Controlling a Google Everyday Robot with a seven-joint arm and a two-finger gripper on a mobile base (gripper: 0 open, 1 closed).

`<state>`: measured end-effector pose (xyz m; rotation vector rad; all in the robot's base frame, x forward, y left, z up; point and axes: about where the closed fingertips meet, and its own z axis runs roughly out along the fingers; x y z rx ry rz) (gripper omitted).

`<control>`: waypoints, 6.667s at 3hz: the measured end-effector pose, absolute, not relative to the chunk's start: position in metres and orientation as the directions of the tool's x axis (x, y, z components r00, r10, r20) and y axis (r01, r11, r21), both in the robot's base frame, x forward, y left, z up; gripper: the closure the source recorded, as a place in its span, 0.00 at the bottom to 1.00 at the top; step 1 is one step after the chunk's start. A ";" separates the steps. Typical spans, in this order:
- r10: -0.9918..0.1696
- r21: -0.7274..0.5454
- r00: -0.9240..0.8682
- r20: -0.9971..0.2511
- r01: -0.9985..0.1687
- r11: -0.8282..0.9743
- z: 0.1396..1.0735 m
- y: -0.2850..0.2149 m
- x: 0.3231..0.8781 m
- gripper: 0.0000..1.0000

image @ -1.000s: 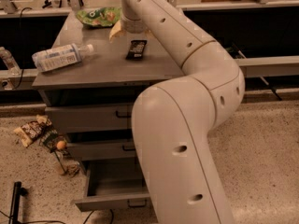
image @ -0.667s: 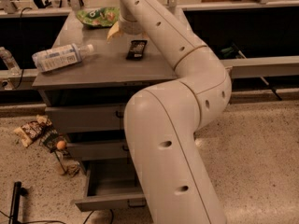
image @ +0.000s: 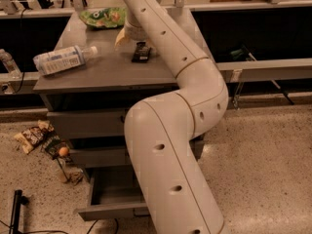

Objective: Place rxbar chocolate into bottom drawer

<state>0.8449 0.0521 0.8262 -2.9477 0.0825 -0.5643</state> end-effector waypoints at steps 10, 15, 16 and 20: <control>-0.310 -0.620 0.844 0.438 0.033 -0.784 0.996 0.028 0.658 1.00; -0.262 -0.563 0.956 0.133 -0.144 -0.814 0.798 0.043 0.532 1.00; -0.360 -0.593 0.933 0.017 -0.281 -0.755 0.740 0.029 0.528 1.00; -0.678 -0.576 0.617 -0.400 -0.745 -0.337 0.471 -0.021 0.567 1.00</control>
Offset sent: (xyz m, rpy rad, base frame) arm 0.0176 0.0067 0.0038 -0.0473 0.0636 0.0425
